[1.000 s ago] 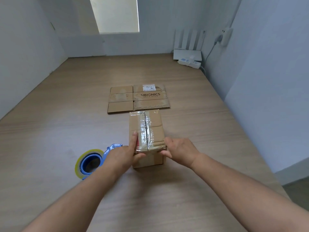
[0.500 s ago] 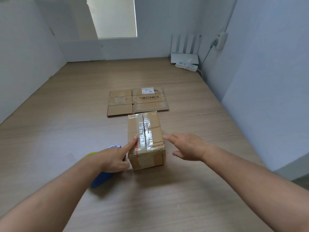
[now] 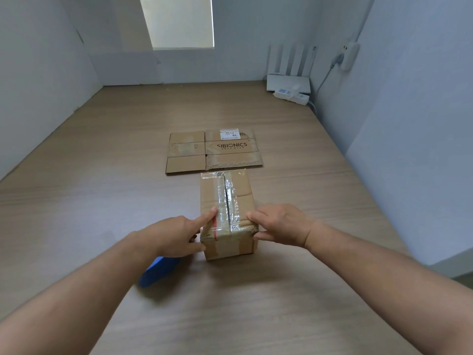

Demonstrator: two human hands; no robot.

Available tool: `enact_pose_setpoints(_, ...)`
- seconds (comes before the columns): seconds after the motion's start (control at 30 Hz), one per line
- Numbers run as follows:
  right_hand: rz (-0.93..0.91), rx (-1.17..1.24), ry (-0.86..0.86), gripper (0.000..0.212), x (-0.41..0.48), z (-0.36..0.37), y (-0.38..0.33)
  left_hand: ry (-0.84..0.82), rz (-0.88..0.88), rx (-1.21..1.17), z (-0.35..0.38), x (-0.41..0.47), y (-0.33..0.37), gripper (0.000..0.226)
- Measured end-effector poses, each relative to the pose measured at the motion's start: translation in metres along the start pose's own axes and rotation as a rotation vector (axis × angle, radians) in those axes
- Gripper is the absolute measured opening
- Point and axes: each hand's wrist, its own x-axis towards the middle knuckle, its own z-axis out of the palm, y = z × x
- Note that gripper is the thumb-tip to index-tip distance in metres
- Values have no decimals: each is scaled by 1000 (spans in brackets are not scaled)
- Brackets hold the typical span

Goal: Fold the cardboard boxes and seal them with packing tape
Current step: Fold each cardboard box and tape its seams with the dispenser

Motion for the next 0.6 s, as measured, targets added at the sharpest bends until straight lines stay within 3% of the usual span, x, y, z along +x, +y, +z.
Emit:
enact_pose_setpoints(0.23, 11, 12, 133, 44, -3, 16, 0, 146, -58, 218, 14, 9, 8, 89)
enact_pose_setpoints(0.43, 59, 6, 214, 46, -1, 28, -4, 177, -178, 145, 21, 16, 15, 87)
enact_pose_setpoints(0.53, 169, -55, 207, 52, 1, 28, -15, 225, -241, 164, 21, 13, 29, 92)
enact_pose_setpoints(0.6, 357, -13, 166, 60, 3, 29, -23, 277, -268, 70, 27, 5, 36, 100)
